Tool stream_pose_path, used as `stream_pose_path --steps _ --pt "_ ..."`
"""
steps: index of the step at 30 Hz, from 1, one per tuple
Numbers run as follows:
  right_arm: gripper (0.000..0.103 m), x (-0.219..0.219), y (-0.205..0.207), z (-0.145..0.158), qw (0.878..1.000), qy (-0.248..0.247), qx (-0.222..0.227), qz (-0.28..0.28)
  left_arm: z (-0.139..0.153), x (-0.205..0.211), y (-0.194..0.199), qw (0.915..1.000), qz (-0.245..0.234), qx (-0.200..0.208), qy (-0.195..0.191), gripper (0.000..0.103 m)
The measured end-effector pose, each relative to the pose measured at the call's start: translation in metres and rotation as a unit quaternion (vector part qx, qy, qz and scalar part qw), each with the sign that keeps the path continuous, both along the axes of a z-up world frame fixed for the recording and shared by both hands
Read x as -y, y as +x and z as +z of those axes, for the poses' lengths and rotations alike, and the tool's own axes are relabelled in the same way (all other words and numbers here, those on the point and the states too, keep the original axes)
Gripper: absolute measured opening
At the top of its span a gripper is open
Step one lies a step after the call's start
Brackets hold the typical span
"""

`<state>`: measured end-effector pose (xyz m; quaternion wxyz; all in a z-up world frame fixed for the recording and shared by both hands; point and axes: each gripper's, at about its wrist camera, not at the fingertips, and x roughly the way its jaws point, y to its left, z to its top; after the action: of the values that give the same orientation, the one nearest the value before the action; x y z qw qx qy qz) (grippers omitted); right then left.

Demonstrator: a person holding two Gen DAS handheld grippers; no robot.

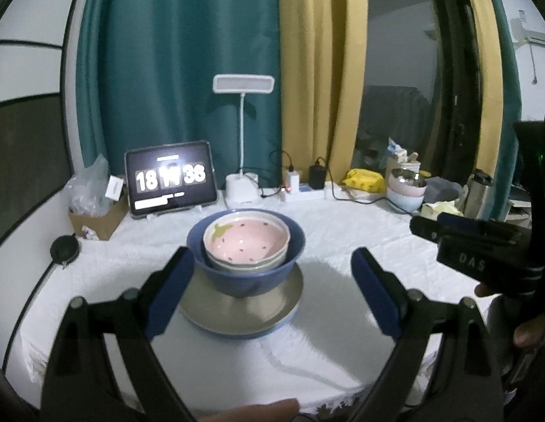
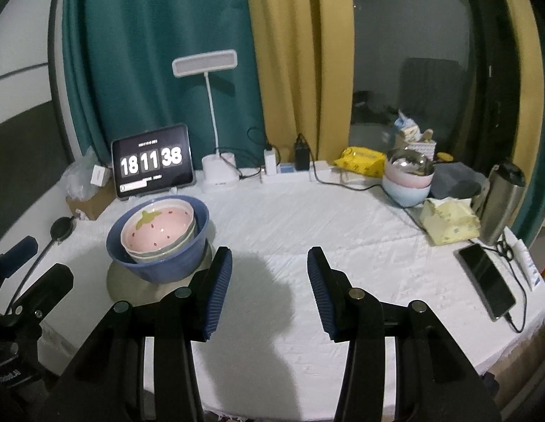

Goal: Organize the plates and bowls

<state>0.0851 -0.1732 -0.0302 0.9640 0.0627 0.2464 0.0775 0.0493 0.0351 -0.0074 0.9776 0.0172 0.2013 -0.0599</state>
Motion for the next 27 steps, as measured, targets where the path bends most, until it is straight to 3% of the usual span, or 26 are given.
stream_pose_path --steps 18,27 --pt "0.047 0.022 -0.049 0.044 0.997 0.001 0.073 -0.020 0.044 0.010 -0.033 0.9975 -0.014 0.068 -0.014 0.092" --pt "0.048 0.027 -0.068 0.062 0.995 0.003 0.099 -0.024 0.067 0.004 -0.039 0.9966 -0.014 0.075 -0.031 0.092"
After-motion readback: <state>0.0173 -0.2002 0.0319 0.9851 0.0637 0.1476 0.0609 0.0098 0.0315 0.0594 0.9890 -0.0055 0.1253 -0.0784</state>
